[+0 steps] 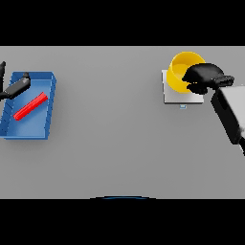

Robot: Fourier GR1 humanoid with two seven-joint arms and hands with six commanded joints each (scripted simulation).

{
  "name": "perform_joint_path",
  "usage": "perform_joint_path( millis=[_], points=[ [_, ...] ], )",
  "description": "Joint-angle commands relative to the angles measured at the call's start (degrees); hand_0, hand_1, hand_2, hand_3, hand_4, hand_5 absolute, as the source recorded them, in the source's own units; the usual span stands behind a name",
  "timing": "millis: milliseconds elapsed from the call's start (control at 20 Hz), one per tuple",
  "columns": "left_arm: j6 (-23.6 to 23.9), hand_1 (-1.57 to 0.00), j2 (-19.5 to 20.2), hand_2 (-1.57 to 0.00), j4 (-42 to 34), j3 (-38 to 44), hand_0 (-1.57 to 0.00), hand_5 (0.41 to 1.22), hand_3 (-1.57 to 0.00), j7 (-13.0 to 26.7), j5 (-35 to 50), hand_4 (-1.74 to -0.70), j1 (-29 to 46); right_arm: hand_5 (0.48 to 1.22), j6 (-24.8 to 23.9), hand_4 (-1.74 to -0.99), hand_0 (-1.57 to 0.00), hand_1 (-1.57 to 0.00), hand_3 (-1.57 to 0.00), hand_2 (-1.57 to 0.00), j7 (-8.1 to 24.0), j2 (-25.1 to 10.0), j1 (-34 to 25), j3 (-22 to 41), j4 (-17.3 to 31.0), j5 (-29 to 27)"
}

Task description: Pick up the red beaker and tilt it to pour out 1 green nut into yellow bowl. Pick up the yellow bowl and place it on the metallic measuring scale.

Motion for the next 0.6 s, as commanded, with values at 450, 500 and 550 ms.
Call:
perform_joint_path(
  millis=[450,500,550],
  points=[
    [-0.89,0.0,-1.46,0.0,1.36,-0.69,0.0,0.74,0.0,0.71,-0.26,-0.81,-1.59,0.851,3.05,-1.425,-0.5,-0.44,-0.64,-0.6,1.15,1.02,-1.27,-0.42,3.56,-1.67],
    [-0.97,0.0,-1.56,0.0,2.13,-0.8,0.0,0.738,0.0,0.67,-0.66,-0.81,-1.82,0.821,3.28,-1.41,-0.4,-0.35,-0.6,-0.52,0.18,0.92,-1.27,-0.39,3.69,-1.81],
    [-0.87,0.0,-1.92,0.0,2.48,-0.67,0.0,0.739,0.0,0.08,-0.49,-0.81,-1.63,0.799,3.43,-1.397,-0.32,-0.28,-0.57,-0.45,-0.63,0.8,-1.54,-0.2,4.22,-1.63]
  ],
)
